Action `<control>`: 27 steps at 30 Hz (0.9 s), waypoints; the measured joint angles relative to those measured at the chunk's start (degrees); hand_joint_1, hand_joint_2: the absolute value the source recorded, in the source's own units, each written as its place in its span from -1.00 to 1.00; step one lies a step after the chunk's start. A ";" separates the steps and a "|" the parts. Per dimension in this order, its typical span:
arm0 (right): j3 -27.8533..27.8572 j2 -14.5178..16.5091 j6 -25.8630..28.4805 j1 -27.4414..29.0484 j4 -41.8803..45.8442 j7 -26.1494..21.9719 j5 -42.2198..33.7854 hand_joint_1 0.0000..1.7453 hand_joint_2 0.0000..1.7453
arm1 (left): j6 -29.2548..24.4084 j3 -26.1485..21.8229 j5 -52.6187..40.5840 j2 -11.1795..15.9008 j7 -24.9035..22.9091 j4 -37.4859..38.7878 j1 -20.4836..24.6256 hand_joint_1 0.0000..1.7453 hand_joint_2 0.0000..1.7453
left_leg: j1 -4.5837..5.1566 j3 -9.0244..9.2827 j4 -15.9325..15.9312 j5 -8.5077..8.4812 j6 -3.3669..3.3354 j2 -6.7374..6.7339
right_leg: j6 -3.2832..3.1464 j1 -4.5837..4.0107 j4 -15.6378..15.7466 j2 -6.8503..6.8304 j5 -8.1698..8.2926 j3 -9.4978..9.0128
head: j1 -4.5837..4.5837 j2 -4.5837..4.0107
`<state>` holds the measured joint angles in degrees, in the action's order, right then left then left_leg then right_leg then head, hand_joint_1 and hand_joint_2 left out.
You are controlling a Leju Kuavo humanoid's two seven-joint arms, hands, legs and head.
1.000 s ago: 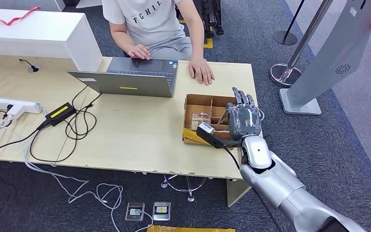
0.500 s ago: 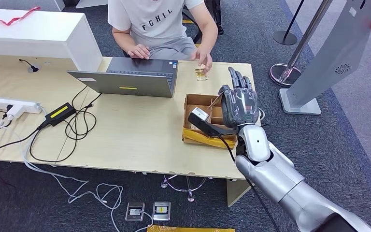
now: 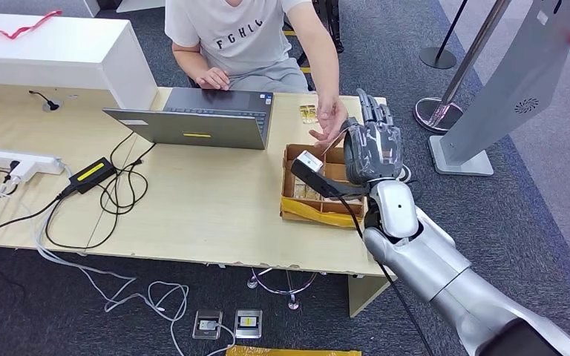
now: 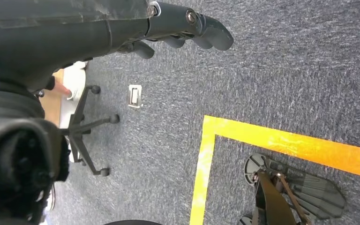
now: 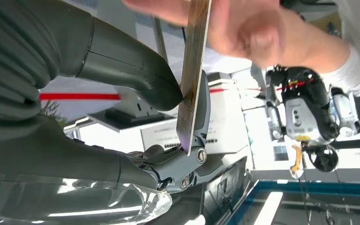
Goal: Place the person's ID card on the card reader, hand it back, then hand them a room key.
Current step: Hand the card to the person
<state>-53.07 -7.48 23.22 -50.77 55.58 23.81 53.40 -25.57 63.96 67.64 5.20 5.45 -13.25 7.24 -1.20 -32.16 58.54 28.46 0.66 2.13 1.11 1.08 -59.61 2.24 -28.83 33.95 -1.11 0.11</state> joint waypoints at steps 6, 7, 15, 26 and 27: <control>-0.07 -0.02 -0.77 -3.46 -2.36 1.28 1.84 1.00 1.00 | -0.04 0.18 0.01 -0.04 -0.40 0.00 0.48 -1.00 -1.00 | 0.00 0.01 0.00 0.00 0.00 0.00 | 0.00 0.00 0.00 0.00 0.00 0.00 | -0.01 0.00; -0.08 -0.03 -1.01 -3.88 -2.79 1.39 1.87 1.00 1.00 | -0.03 0.19 -0.02 -0.04 -0.43 0.00 0.52 -1.00 -1.00 | 0.00 0.01 0.00 0.00 0.00 0.00 | 0.00 0.00 0.00 0.00 0.00 0.00 | 0.00 0.00; -0.22 -0.32 -1.99 -3.96 -3.90 2.99 3.58 1.00 1.00 | 0.25 0.27 -0.52 -0.04 -0.62 0.00 0.71 -1.00 -1.00 | 0.00 0.00 0.00 0.00 0.00 0.00 | 0.00 0.00 0.00 0.00 0.00 0.02 | 0.00 0.01; -0.96 -0.73 -3.33 -4.00 -5.15 3.62 4.24 -1.00 -1.00 | 0.35 1.29 -0.64 -0.05 -0.72 0.00 0.78 -1.00 -1.00 | 0.00 0.00 0.00 0.00 0.00 0.00 | 0.00 0.00 0.00 0.00 0.00 0.02 | 0.00 0.00; -1.02 -0.77 -3.36 -4.00 -5.28 3.62 4.35 -1.00 -1.00 | 0.35 1.35 -0.64 -0.05 -0.73 0.00 0.78 -1.00 -1.00 | 0.00 0.00 0.00 0.00 0.00 0.00 | 0.00 0.00 0.00 0.00 0.00 0.02 | 0.00 0.00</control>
<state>-54.09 -8.25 19.86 -54.77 50.29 27.43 57.76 -25.22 65.32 67.00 5.15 4.73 -13.25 8.02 -1.20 -32.16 58.55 28.47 0.66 2.13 1.11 1.08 -59.60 2.25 -28.83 33.97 -1.11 0.11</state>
